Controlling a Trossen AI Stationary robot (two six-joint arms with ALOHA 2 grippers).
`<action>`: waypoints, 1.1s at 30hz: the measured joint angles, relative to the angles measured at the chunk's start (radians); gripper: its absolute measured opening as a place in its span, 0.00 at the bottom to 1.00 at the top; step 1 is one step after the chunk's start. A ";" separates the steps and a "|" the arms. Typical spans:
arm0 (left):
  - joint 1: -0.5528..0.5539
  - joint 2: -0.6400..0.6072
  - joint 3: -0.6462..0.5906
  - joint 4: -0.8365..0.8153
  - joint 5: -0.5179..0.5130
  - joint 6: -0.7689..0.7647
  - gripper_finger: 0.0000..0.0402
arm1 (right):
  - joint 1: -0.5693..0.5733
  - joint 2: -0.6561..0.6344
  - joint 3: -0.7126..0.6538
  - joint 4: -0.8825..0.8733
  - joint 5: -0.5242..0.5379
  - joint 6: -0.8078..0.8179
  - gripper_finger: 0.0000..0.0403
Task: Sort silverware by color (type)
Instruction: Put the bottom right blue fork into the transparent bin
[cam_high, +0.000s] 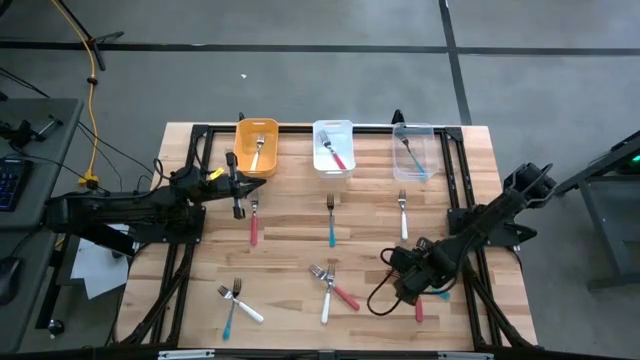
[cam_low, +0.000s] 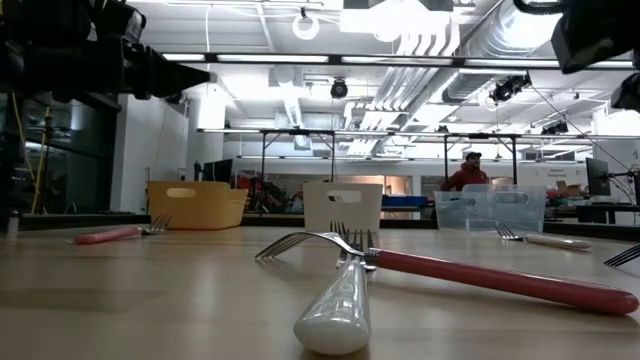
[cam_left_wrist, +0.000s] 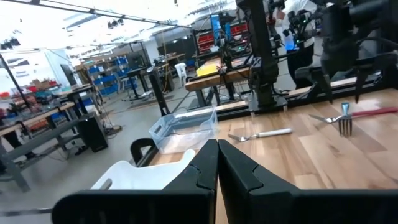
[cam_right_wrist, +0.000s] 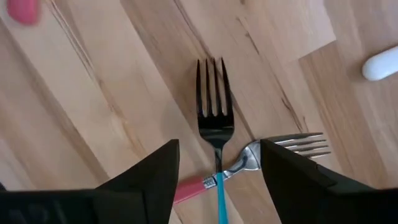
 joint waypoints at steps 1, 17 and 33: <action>0.000 0.000 0.000 0.001 -0.007 0.005 0.00 | 0.000 0.012 0.000 0.001 0.000 -0.004 0.54; 0.000 0.000 0.000 -0.002 -0.020 -0.050 0.00 | -0.026 0.183 0.000 0.024 -0.083 -0.051 0.52; -0.002 0.000 0.000 -0.062 -0.019 -0.156 0.00 | -0.091 0.199 0.000 0.039 -0.055 -0.206 0.08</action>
